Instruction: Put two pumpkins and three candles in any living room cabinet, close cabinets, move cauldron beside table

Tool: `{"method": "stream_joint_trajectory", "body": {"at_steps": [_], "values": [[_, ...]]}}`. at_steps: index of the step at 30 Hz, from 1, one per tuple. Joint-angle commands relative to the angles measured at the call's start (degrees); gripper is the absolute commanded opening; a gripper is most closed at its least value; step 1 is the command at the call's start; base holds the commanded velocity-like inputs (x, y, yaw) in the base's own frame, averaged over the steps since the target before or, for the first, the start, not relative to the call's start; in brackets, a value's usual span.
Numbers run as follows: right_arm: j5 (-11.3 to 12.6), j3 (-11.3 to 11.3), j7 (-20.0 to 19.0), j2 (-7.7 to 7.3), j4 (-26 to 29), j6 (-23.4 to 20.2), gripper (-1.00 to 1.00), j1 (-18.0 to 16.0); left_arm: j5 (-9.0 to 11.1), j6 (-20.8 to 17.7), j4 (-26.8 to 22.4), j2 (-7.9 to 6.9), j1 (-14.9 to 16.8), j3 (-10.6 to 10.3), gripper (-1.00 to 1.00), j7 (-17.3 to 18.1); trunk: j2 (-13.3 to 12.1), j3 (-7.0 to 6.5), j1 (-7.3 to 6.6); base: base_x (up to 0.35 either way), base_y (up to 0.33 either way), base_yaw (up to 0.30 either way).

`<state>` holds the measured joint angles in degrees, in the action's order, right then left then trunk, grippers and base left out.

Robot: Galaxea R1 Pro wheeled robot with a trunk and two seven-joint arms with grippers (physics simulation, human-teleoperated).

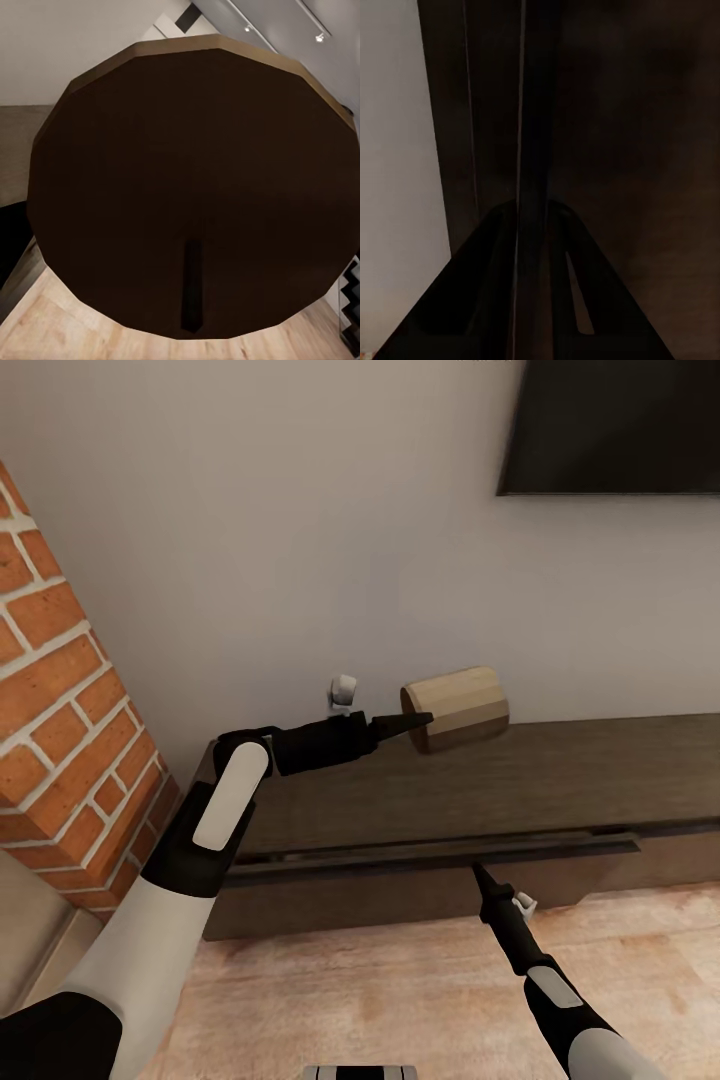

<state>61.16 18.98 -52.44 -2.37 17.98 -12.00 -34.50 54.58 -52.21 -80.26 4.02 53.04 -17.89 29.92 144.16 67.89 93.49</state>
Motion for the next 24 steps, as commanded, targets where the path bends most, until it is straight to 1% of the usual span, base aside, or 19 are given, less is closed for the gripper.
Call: {"method": "stream_joint_trajectory", "body": {"at_steps": [1,3,14,24], "values": [[0.63,-0.17,-0.47,0.00,-0.05,-0.84,-1.00,-0.04,0.09,-0.29,0.02,0.03,0.04,0.05,-1.00,0.13,0.02,0.04,-0.01,-0.050,0.000,0.000],[0.63,-0.17,-0.48,0.00,-0.05,-0.84,-1.00,-0.04,0.09,-0.28,0.02,0.03,0.04,0.05,-1.00,0.13,0.02,0.04,-0.01,-0.164,0.000,0.000],[0.63,-0.17,-0.49,-0.01,-0.05,-0.84,-1.00,-0.04,0.09,-0.26,0.02,0.03,0.04,0.05,-1.00,0.13,0.02,0.04,-0.01,-0.269,0.000,0.000],[0.63,-0.17,-0.55,0.00,-0.05,-0.84,-1.00,-0.04,0.09,-0.26,0.02,0.03,0.03,0.05,-1.00,0.13,0.02,0.04,-0.01,-0.030,0.000,0.000]]}}
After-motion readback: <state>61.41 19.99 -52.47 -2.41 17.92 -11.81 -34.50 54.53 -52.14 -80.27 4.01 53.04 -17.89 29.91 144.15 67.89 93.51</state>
